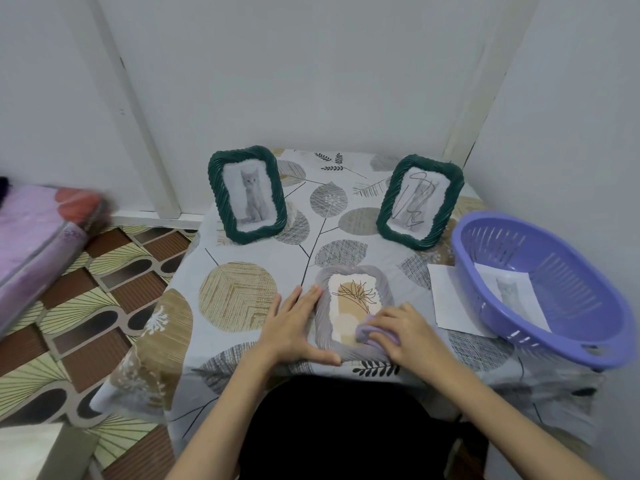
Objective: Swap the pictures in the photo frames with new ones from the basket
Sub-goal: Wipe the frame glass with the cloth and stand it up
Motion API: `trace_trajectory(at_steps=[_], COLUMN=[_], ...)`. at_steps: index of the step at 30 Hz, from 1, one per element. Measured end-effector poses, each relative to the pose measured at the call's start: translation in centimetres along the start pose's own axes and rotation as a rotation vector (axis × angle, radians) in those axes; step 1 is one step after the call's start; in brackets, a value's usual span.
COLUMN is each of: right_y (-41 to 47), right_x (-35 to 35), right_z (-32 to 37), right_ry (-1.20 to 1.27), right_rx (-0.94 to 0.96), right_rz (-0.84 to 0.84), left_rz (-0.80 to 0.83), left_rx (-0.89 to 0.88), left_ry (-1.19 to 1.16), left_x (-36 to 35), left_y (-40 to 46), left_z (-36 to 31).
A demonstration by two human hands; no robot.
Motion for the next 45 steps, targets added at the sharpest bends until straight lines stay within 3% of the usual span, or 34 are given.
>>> trace_trajectory(at_steps=[8, 11, 15, 18, 21, 24, 28, 31, 33, 35, 38, 42, 45], right_y=[7.0, 8.5, 6.8, 4.3, 2.5, 1.7, 1.3, 1.6, 1.7, 1.9, 2.0, 1.9, 1.3], right_x=[-0.1, -0.1, 1.1, 1.7, 2.3, 3.2, 2.5, 1.3, 0.7, 0.1, -0.6, 0.1, 0.0], right_z=[-2.8, -2.7, -3.3, -4.4, -4.8, -4.3, -1.7, 0.3, 1.0, 1.4, 1.3, -0.1, -1.5], right_ry=[0.006, -0.011, 0.198, 0.159, 0.326, 0.691, 1.234, 1.311, 1.249, 1.109, 0.913, 0.537, 0.282], right_rx=[-0.141, -0.198, -0.381, -0.495, -0.611, -0.653, -0.557, -0.435, -0.376, -0.338, -0.326, -0.31, -0.316], right_rz=[-0.165, -0.135, -0.18, -0.114, -0.058, -0.167, -0.33, -0.328, -0.294, -0.233, -0.153, -0.242, -0.252], left_rz=[0.014, 0.022, 0.02, 0.033, 0.098, 0.112, -0.218, -0.101, -0.142, -0.284, -0.33, -0.373, -0.339], left_rx=[0.004, 0.001, 0.004, 0.006, 0.016, 0.024, -0.031, 0.046, 0.07, 0.065, 0.129, 0.284, 0.38], left_ry=[0.005, 0.009, 0.014, -0.003, -0.056, -0.15, -0.618, -1.251, -1.414, -1.257, -1.076, -0.848, -0.398], left_x=[0.1, 0.1, 0.2, 0.2, 0.4, 1.6, 4.7, 4.0, 3.8, 4.2, 4.4, 5.5, 5.4], left_y=[0.0, 0.0, 0.0, -0.1, 0.0, 0.5, 0.9, 1.1, 1.1, 0.9, 0.1, -1.0, -1.2], left_z=[0.0, -0.1, -0.1, -0.2, 0.0, -0.5, -4.1, -6.4, -6.6, -5.7, -3.1, 3.7, 7.3])
Point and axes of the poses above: each hand's wrist, its own y-axis towards the middle knuckle, its own x-axis out of the back of the hand, z = x × y, the point moved 5 cm from there along y, towards the middle knuckle, and after that the axes turned 9 degrees about y, right-handed, at the moved point
